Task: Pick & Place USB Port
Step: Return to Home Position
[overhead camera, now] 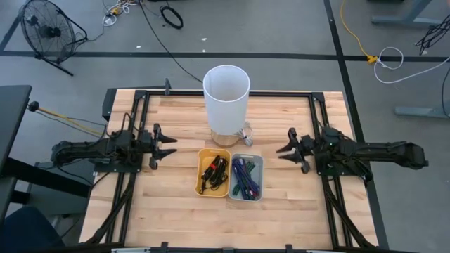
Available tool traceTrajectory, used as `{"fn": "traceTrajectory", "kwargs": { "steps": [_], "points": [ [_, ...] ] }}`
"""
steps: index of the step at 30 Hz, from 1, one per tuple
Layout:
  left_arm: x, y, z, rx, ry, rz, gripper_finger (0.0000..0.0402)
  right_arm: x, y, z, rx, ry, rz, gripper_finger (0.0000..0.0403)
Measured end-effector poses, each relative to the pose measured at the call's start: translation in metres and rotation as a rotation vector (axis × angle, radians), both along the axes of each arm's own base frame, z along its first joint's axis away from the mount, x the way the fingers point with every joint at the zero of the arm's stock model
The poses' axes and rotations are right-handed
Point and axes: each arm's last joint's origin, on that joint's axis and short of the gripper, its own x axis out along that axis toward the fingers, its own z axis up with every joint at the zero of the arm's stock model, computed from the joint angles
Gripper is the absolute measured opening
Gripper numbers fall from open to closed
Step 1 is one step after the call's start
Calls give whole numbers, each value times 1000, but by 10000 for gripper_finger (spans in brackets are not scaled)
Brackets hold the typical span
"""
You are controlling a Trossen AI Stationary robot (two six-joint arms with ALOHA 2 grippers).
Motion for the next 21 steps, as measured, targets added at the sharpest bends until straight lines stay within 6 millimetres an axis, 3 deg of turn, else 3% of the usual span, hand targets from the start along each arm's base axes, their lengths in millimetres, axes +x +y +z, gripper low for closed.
{"fn": "traceTrajectory", "kwargs": {
  "steps": [4, 10, 14, 21],
  "points": [
    [0, 0, 0, 4, 2, -4, 188, -5, 2, 7, -61, -81, 126, 105],
    [0, 0, 0, -13, 2, -5, 188, -16, -7, 9, 9, -81, 59, 105],
    [0, 0, 0, -34, -1, -6, 188, -21, -4, 11, 18, -91, 148, 105],
    [0, 0, -1, -54, 0, -8, 188, -22, 2, 15, 59, -127, 122, 105]
  ]
}}
